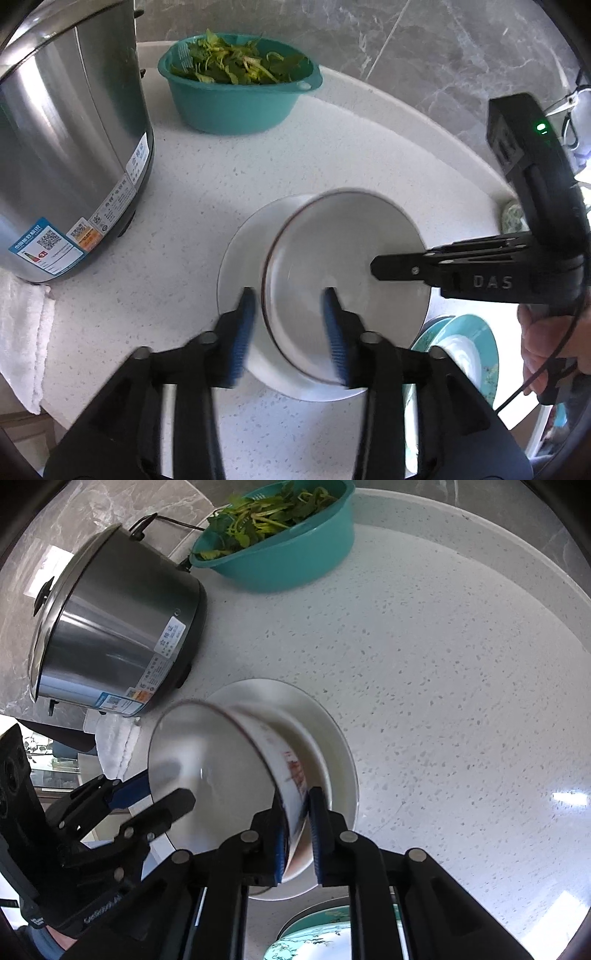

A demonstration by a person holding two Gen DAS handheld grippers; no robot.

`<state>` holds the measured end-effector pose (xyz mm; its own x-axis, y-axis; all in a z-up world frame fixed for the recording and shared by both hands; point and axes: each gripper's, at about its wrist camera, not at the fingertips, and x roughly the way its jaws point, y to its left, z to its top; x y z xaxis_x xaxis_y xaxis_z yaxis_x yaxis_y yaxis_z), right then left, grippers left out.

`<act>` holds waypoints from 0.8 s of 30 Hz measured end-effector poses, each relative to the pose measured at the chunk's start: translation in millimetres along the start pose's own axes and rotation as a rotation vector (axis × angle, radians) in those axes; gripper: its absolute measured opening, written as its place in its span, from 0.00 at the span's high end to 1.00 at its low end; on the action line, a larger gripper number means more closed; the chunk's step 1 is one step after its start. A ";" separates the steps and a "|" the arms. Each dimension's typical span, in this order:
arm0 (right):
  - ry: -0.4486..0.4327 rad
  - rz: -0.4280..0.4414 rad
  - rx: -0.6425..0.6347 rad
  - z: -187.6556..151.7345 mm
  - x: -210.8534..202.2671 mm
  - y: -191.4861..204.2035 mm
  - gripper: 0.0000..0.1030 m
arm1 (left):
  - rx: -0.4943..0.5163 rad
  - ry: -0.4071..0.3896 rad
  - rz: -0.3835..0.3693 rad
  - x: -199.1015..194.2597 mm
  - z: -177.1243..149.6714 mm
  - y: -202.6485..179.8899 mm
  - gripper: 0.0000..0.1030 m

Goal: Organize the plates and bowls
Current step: 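Open the right gripper and release the red-flower bowl on the stack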

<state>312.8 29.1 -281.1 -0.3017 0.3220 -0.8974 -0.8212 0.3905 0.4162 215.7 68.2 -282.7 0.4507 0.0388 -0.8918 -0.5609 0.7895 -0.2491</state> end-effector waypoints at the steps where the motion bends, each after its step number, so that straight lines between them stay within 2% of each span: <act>1: 0.002 -0.006 -0.005 0.3 1.0 0.7 0.88 | 0.000 -0.015 0.004 -1.4 0.1 0.2 0.49; 5: 0.005 -0.021 -0.021 0.8 1.1 -0.9 0.88 | -0.013 -0.009 -0.006 2.5 -1.4 2.4 0.48; 9: 0.001 -0.027 -0.015 0.9 0.0 -4.6 0.89 | -0.030 -0.040 -0.014 -1.1 -1.3 5.2 0.48; 13: -0.004 -0.073 -0.045 0.5 1.2 2.0 0.89 | -0.047 -0.050 -0.018 -1.8 -1.0 10.5 0.39; 22: -0.001 -0.155 -0.112 1.1 2.9 14.4 0.84 | -0.111 -0.066 -0.028 -5.9 -10.8 28.3 0.39; 24: 0.002 -0.159 -0.121 1.9 3.1 16.4 0.81 | -0.118 -0.068 -0.030 -6.7 -14.1 29.8 0.39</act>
<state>299.3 38.2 -276.8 -0.1641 0.2629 -0.9508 -0.9109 0.3294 0.2483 186.2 82.9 -289.5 0.5121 0.0611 -0.8568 -0.6228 0.7134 -0.3213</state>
